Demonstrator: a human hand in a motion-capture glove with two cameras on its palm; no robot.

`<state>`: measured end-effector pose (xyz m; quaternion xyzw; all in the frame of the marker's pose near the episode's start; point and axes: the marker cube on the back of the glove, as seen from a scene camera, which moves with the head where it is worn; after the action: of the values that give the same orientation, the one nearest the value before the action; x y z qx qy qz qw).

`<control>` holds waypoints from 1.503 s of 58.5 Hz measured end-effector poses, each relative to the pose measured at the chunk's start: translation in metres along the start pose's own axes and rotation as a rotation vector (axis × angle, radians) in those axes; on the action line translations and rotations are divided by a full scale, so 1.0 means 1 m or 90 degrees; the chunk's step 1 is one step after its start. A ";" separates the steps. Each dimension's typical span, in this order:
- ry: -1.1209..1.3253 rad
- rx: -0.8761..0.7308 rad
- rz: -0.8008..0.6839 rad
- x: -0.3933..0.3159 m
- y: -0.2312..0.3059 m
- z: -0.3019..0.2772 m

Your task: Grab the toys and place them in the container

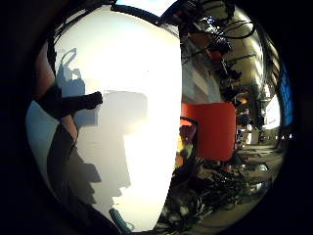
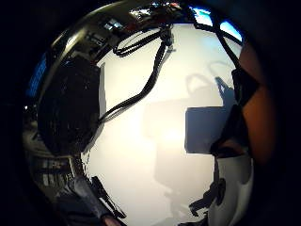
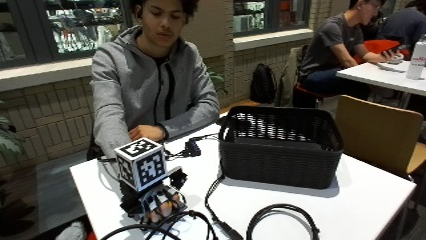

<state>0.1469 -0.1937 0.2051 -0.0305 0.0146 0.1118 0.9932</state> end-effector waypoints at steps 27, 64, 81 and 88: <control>-0.017 0.012 0.001 0.000 0.003 -0.008; -0.034 0.162 -0.441 -0.225 -0.007 -0.158; -0.057 0.118 -0.490 -0.340 -0.015 -0.160; -0.034 0.110 -0.524 -0.351 -0.012 -0.148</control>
<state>-0.1962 -0.2928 0.0708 0.0525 -0.0156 -0.2951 0.9539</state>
